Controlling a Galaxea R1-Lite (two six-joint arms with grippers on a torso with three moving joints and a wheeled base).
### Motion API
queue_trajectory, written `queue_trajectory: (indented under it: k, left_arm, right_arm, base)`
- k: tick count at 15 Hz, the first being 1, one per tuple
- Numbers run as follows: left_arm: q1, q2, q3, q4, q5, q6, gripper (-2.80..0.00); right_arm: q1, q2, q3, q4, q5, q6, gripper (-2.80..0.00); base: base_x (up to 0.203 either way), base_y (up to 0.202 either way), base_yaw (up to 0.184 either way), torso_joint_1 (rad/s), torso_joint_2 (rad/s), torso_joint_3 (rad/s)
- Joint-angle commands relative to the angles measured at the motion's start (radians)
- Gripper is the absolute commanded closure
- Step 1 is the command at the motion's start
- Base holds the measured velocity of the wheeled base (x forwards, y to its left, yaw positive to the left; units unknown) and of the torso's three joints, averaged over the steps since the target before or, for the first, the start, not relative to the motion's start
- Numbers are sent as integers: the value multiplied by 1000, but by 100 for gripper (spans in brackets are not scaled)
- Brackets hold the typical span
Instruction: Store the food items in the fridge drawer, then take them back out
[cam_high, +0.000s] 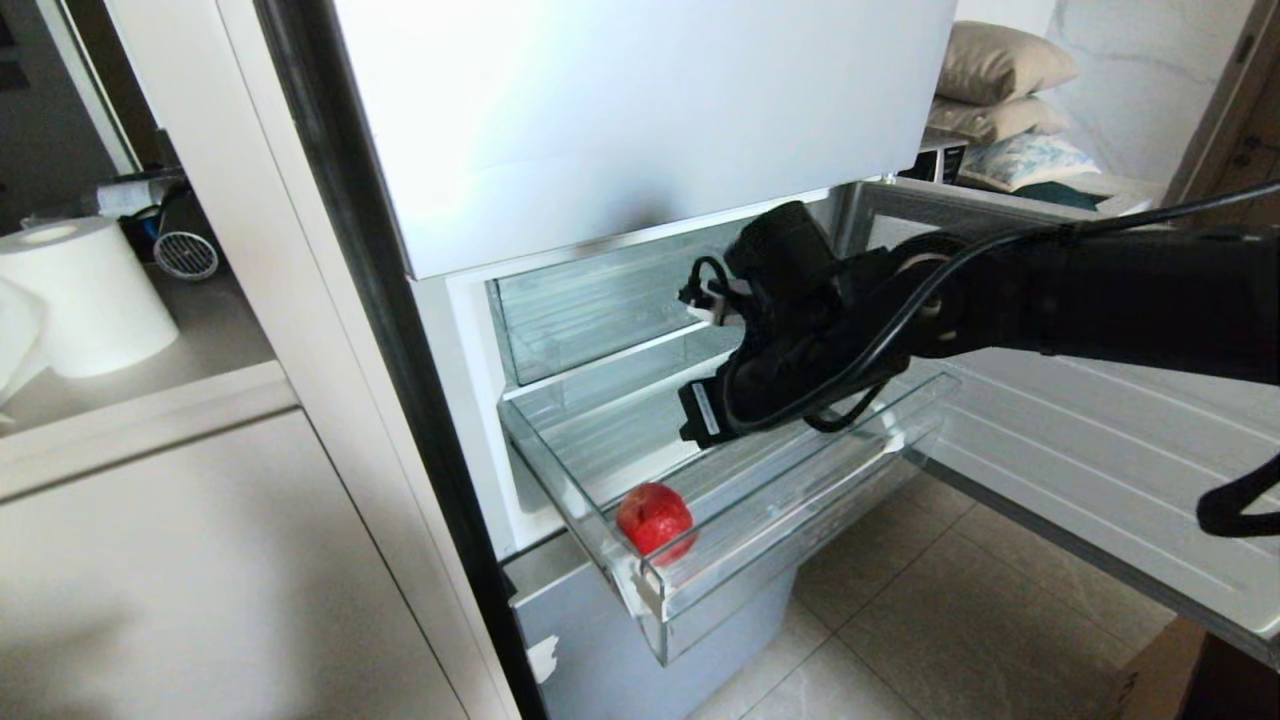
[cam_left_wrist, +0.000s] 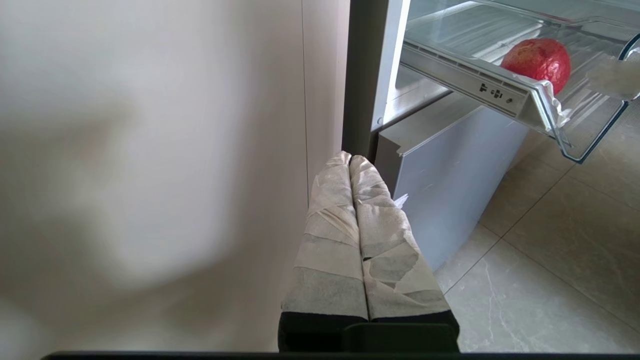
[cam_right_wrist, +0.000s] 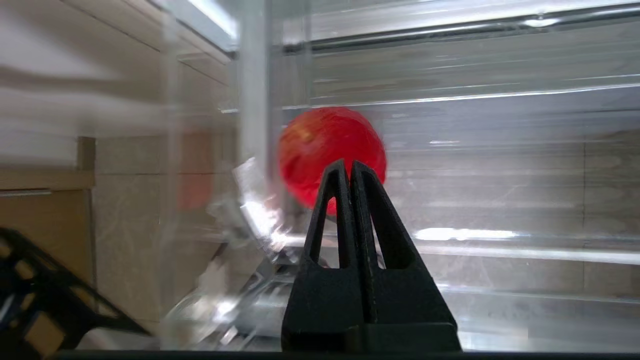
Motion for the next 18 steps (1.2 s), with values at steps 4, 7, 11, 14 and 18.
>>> queue_trajectory:
  k: [4,7,11,14,18]
  left_arm:
    - [-1,0,0,0,1,-1,0]
    - [0,0,0,1,0,-1,0]
    - [0,0,0,0,0,-1,0]
    - [0,0,0,1,-1,-1,0]
    - [0,0,0,-1,-1,-1,0]
  right_arm:
    - [30,-407,113,131,2,12,0]
    - [36,-794,322,165,-2,24,0]
    - [31,-1306,678,184,-166,29,0]
    - [17,-1605,1064,162,-404,25,0]
    - [-112,-1769,1366,59,-547,70,0]
  base:
    - [0,0,0,0,0,0]
    - [0,0,0,0,0,0]
    - [0,0,0,0,0,0]
    - [0,0,0,0,0,0]
    - [0,0,0,0,0,0]
